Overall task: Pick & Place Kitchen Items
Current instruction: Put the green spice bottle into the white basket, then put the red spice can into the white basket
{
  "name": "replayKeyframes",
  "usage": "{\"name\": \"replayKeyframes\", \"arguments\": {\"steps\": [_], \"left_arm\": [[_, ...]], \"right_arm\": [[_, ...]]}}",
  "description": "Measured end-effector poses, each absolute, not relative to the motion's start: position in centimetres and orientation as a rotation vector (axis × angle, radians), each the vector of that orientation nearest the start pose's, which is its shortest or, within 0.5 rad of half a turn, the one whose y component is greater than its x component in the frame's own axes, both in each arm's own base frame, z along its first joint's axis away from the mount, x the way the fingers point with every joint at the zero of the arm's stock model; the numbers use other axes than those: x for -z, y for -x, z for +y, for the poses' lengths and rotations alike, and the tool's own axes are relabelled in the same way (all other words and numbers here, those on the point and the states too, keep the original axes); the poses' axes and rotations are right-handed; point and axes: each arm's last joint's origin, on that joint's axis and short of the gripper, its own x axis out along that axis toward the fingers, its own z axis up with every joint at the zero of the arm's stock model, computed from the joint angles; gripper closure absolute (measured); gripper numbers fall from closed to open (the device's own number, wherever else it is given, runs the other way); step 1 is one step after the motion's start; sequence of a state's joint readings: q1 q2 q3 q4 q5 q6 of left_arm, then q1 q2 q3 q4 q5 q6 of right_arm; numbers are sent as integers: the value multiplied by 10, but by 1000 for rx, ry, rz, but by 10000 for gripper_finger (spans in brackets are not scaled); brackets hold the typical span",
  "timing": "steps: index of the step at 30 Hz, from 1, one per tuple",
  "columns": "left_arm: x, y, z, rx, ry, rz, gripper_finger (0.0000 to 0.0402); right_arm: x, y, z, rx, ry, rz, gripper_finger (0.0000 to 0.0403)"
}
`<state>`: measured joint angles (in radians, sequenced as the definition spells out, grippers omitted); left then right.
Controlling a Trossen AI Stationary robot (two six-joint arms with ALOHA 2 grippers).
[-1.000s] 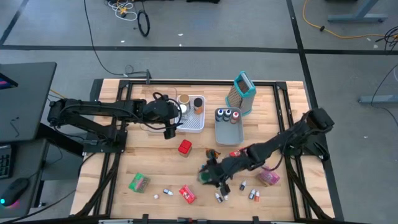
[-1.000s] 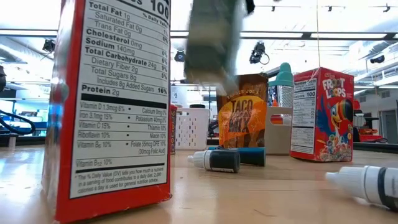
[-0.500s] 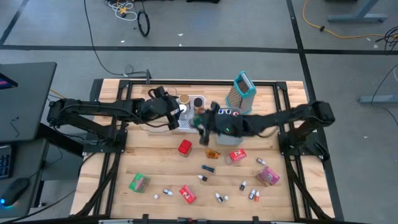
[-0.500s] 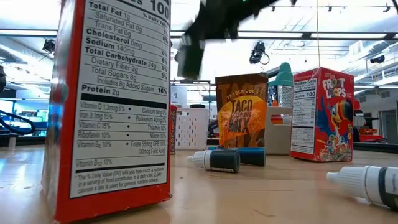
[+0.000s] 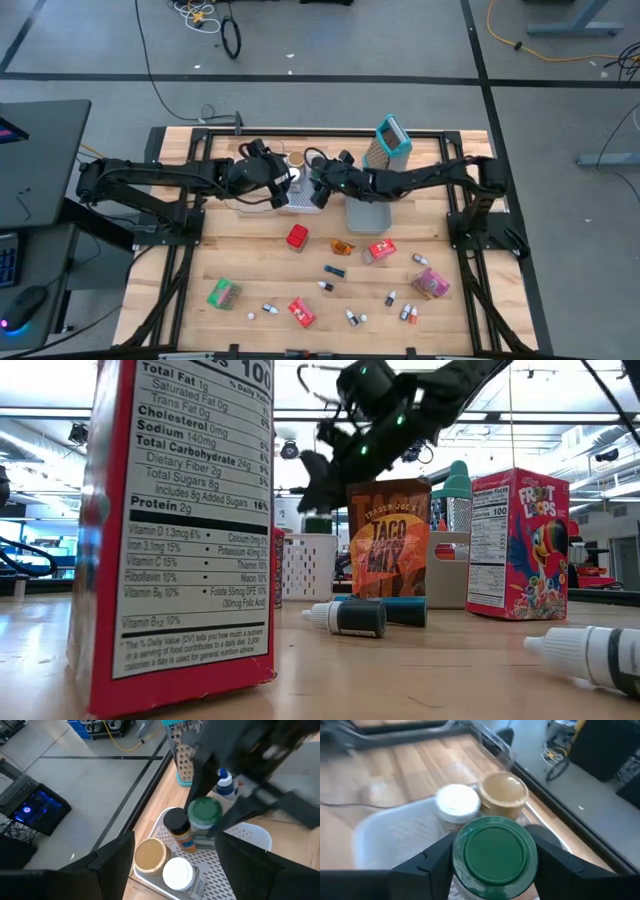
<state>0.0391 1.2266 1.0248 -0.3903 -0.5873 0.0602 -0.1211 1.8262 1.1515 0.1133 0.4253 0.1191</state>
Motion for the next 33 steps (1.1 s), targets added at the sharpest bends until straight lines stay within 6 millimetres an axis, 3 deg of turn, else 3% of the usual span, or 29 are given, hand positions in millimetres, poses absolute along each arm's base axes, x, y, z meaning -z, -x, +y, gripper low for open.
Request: {"name": "replayKeyframes", "arguments": {"steps": [10,19,26,33], "left_arm": [[-310,-258,26,-590,-220,601,117],[-309,-258,26,-588,-223,612,117],[-309,-257,26,-585,-222,619,117],[-308,-258,25,-547,-209,620,117]], "right_arm": [[-174,-396,-83,557,-57,580,176],[-167,-399,-87,549,-26,578,120],[-192,-397,-79,511,47,523,106],[-227,-392,-44,416,107,441,106]]}}
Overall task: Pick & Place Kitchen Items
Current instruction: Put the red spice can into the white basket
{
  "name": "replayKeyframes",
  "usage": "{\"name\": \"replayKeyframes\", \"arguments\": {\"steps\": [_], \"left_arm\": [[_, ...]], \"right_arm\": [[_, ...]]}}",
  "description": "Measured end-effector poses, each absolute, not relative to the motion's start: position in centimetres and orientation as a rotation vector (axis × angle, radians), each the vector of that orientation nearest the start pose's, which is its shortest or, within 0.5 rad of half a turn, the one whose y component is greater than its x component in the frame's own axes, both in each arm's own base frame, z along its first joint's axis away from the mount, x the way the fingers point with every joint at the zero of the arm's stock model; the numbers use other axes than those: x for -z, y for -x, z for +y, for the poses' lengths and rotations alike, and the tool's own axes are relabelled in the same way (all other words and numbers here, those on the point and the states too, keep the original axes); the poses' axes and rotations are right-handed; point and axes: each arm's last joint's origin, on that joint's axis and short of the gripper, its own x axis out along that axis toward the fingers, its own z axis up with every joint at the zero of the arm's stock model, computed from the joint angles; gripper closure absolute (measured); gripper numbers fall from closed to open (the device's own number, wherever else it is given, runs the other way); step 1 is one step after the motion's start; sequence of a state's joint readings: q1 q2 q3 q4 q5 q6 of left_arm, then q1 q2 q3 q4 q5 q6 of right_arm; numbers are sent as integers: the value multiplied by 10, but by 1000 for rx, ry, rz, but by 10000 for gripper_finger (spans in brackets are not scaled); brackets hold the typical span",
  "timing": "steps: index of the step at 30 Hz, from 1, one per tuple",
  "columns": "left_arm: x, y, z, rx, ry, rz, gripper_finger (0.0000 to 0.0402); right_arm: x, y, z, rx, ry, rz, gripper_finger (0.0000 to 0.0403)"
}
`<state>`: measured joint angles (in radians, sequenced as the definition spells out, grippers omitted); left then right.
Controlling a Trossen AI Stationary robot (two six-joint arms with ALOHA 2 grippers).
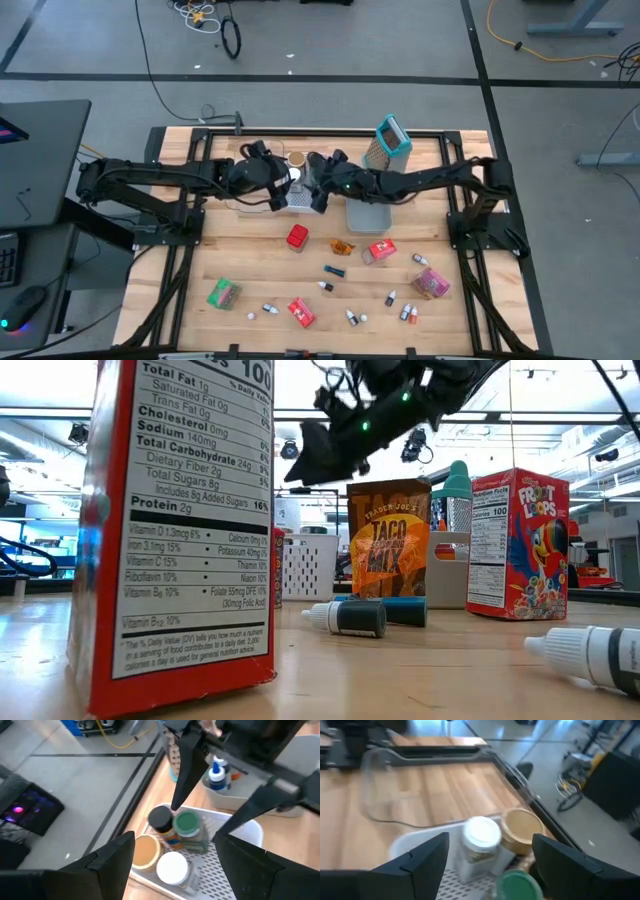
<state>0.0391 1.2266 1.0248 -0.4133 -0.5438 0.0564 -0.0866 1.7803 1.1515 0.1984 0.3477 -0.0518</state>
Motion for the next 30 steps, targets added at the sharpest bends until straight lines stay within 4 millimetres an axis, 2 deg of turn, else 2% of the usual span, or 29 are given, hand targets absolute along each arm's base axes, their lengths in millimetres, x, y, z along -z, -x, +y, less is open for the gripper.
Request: {"name": "replayKeyframes", "arguments": {"steps": [5,8,12,15,25,30], "left_arm": [[-308,-259,22,-478,-81,597,117],[-307,-260,19,-363,22,594,117],[-306,-262,12,-162,144,604,117],[-306,-262,4,-89,196,610,117],[-302,-258,-28,-207,271,629,125],[-288,-258,-44,-261,329,712,132]], "right_arm": [[-239,-389,-19,345,180,420,106],[-243,-388,-8,314,195,411,106],[-242,-388,4,285,204,421,105],[-237,-385,12,260,229,475,105],[-230,-368,44,260,230,638,105],[-232,-357,58,243,162,676,105]]}}
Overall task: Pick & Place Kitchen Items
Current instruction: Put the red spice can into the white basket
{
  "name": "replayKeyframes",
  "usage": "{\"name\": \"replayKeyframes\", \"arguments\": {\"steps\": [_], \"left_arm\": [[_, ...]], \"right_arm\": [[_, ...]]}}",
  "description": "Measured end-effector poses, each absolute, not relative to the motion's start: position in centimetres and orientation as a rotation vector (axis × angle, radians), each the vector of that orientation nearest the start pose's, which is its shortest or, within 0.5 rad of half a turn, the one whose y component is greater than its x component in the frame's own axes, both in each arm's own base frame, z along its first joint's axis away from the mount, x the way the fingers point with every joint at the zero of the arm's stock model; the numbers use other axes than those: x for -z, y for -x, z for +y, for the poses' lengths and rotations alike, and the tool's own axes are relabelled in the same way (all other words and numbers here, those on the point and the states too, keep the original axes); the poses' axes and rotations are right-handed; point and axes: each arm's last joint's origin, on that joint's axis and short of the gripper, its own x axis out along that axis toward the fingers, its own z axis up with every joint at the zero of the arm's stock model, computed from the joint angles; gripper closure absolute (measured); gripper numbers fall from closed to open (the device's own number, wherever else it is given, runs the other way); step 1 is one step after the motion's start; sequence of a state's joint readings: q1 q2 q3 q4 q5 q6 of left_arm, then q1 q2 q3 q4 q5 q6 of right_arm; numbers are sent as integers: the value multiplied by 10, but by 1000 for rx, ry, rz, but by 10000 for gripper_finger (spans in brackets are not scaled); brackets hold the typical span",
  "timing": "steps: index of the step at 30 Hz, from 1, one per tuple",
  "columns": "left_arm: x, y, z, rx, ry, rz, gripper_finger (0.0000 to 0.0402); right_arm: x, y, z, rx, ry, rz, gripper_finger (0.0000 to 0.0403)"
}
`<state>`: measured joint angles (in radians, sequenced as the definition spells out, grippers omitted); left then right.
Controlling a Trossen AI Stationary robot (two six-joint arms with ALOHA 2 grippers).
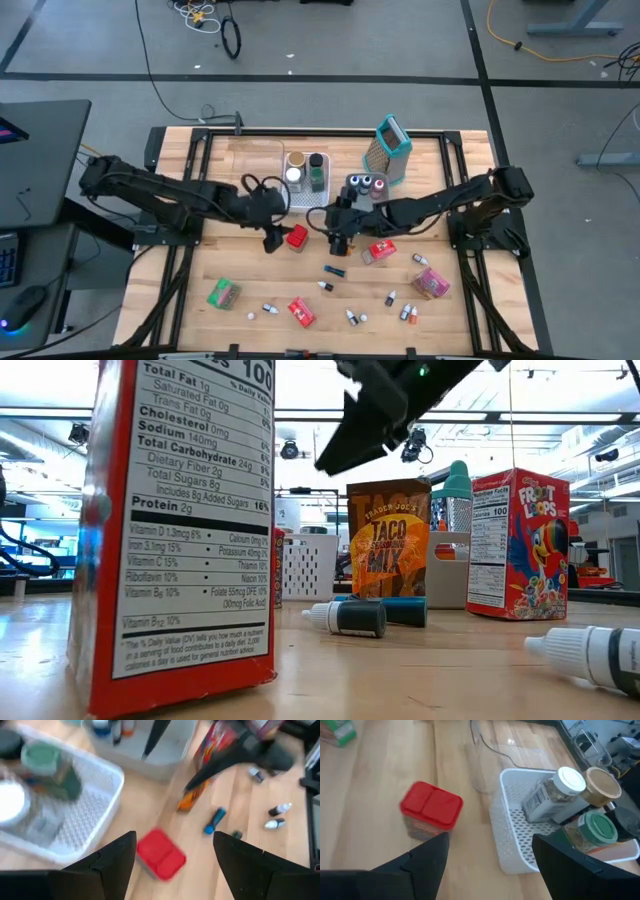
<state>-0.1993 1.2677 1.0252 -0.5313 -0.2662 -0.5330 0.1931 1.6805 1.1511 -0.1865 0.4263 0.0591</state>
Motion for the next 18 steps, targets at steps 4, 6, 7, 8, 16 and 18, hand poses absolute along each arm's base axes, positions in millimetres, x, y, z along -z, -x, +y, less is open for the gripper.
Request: {"name": "replayKeyframes", "arguments": {"steps": [4,6,7,8,16,18], "left_arm": [[-268,-268,-55,-330,348,782,138],[-255,-275,-60,-376,366,802,141],[-250,-278,-61,-392,377,819,143],[-244,-280,-63,-406,389,836,144],[-211,-301,-69,-448,447,893,150],[-204,-303,-69,-464,440,907,150]], "right_arm": [[-244,-352,65,226,147,637,105],[-247,-349,68,217,150,638,105],[-249,-348,69,213,147,626,105],[-250,-348,71,210,144,620,105],[-248,-347,75,146,112,640,105],[-248,-346,75,140,111,643,105]]}}
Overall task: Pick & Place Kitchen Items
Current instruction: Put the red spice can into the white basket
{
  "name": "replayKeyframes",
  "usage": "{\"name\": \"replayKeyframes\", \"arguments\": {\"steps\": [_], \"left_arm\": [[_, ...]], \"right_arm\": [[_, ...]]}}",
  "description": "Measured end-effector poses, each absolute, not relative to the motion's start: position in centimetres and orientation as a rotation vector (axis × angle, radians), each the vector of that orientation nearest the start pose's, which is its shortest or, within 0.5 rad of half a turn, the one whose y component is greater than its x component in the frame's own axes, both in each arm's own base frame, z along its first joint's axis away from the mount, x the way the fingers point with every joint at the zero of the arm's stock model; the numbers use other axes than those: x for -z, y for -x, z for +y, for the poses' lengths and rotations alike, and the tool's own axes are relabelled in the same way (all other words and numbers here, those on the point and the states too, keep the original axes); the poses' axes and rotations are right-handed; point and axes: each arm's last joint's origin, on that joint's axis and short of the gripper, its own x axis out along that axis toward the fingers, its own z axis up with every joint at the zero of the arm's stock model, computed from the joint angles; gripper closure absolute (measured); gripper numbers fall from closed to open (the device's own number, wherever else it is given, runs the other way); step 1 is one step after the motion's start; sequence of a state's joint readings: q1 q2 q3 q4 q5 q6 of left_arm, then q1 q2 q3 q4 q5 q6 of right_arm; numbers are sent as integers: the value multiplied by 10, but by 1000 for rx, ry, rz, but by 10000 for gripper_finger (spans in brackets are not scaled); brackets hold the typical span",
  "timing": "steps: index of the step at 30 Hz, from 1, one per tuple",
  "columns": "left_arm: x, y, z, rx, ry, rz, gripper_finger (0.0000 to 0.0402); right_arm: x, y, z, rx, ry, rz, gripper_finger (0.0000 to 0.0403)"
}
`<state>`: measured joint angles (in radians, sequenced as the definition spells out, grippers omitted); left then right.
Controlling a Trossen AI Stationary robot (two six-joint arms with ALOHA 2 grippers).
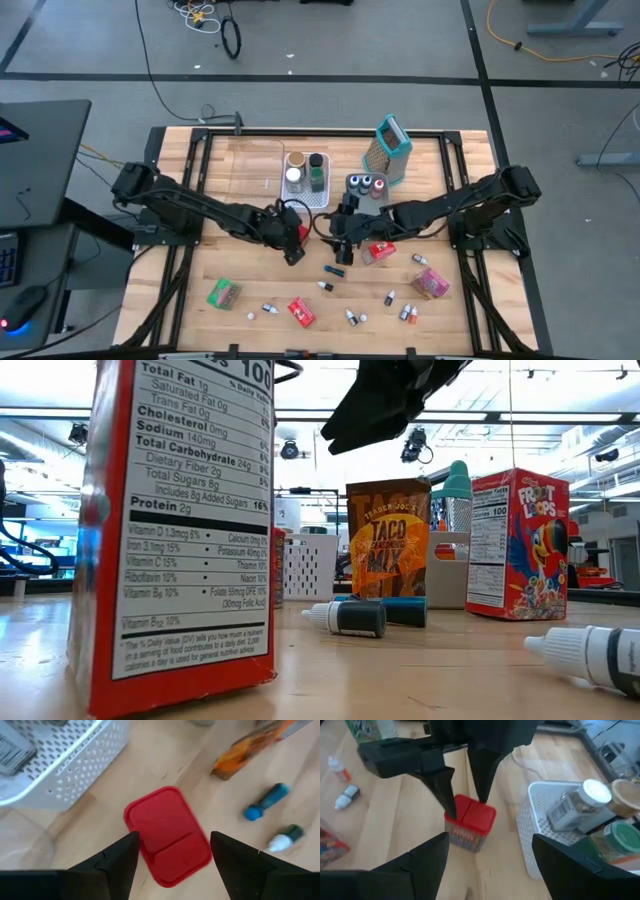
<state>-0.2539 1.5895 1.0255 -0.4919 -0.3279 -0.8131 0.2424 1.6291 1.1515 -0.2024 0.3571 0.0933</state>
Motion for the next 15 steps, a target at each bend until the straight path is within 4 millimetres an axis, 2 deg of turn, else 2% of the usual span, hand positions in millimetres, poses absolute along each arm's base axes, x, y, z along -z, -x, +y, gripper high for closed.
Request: {"name": "replayKeyframes", "arguments": {"steps": [10,15], "left_arm": [[-199,-307,-67,-482,413,909,150],[-199,-307,-66,-397,256,941,150]], "right_arm": [[-249,-347,75,141,111,637,105],[-249,-347,75,141,111,637,105]]}}
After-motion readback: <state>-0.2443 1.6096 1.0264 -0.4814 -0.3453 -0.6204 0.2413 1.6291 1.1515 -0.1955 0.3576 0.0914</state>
